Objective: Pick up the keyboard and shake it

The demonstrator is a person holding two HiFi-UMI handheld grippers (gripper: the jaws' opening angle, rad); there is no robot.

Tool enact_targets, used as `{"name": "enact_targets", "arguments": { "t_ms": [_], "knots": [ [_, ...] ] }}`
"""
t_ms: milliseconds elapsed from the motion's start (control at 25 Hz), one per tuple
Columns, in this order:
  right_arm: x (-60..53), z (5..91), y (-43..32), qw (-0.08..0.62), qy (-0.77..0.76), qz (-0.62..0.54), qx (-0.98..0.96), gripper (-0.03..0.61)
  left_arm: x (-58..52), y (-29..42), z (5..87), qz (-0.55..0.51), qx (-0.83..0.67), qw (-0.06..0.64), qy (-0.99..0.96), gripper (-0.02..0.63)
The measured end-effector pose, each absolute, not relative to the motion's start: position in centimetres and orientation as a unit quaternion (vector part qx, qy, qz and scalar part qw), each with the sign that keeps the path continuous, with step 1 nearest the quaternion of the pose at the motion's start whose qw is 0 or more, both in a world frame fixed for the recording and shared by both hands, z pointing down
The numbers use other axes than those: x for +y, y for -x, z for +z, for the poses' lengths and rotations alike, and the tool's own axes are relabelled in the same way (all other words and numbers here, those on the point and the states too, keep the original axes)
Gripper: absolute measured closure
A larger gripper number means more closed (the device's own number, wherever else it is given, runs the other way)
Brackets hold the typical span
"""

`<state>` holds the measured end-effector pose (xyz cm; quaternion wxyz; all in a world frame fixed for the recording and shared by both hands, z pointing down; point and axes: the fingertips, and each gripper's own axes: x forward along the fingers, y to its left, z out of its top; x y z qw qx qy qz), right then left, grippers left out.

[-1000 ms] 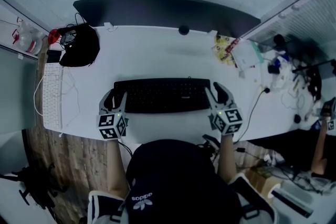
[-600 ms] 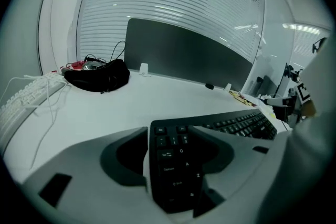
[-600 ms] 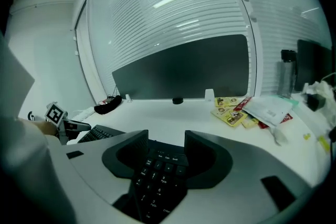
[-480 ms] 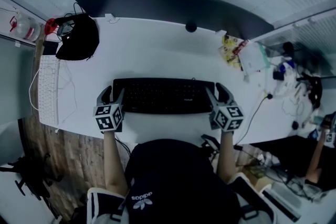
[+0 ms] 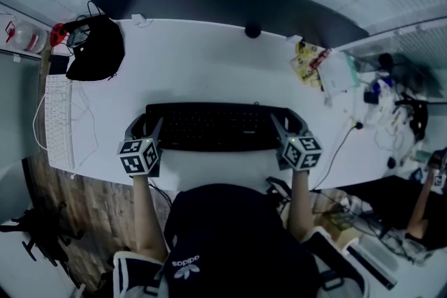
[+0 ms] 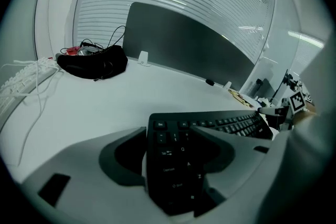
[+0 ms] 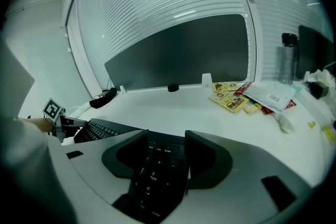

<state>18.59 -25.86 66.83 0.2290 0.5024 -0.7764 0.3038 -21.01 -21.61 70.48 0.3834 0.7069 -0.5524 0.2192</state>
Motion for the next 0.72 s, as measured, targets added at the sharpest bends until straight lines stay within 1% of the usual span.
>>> {"name": "enact_targets", "arguments": {
  "t_ms": [240, 360, 560, 720],
  "knots": [
    [-25.5, 67.4, -20.1, 0.237, -0.512, 0.326, -0.758, 0.379, -21.6, 21.1, 70.7, 0.22, -0.551, 0.386, -0.707, 0.379],
    [-25.2, 68.7, -20.3, 0.229, -0.5, 0.373, -0.747, 0.379, -21.6, 21.0, 70.8, 0.227, -0.55, 0.383, -0.707, 0.379],
    [-25.4, 69.4, -19.3, 0.188, -0.465, 0.439, -0.746, 0.38, -21.6, 21.1, 71.0, 0.221, -0.554, 0.383, -0.706, 0.379],
    [-25.4, 69.5, -19.0, 0.197, -0.45, 0.449, -0.747, 0.38, -21.7, 21.2, 71.0, 0.212, -0.558, 0.379, -0.707, 0.379]
  ]
}}
